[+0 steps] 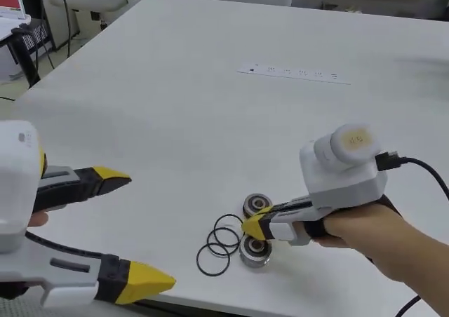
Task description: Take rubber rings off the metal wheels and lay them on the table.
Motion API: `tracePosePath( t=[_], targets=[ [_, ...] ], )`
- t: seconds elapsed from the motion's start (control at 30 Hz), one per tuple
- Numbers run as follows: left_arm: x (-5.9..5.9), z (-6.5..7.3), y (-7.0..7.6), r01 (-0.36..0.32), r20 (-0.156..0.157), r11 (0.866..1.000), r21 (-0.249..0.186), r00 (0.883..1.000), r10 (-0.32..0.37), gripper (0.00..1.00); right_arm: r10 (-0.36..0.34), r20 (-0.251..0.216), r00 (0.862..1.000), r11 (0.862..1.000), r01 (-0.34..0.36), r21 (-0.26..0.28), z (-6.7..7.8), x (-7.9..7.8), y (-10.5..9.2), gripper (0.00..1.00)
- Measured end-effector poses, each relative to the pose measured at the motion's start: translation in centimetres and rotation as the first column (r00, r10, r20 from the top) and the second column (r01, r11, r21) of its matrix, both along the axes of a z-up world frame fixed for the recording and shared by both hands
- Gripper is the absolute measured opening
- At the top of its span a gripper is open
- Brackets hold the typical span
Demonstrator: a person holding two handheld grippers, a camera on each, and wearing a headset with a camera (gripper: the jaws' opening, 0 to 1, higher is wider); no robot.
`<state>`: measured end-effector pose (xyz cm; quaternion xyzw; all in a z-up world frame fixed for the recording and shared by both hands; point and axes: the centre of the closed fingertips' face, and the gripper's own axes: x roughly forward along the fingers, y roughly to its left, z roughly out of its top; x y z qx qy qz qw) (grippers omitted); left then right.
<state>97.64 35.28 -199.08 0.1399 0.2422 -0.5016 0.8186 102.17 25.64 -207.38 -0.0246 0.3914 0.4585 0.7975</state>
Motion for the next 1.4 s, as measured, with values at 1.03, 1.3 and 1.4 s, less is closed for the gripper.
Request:
tracePosePath(
  t=[1.03, 1.3, 1.4],
  targets=[
    [0.0, 0.4, -0.1, 0.004, -0.003, 1.0, -0.031, 1.0, -0.004, 0.81, -0.02, 0.108, 0.994, 0.999, 0.016, 0.038, 2.3, 1.7, -0.2, 0.08],
    [0.0, 1.8, -1.6, 0.127, 0.015, 0.992, -0.009, 0.992, -0.127, 0.82, -0.034, 0.177, 0.984, 0.999, 0.026, 0.048, 2.7, 2.6, -1.7, 0.14],
    [0.5, 2.8, -2.1, 0.162, 0.033, 0.987, -0.004, 0.986, -0.161, 0.82, -0.029, 0.187, 0.982, 0.999, 0.022, 0.042, 2.6, 2.5, -2.2, 0.16]
  ],
)
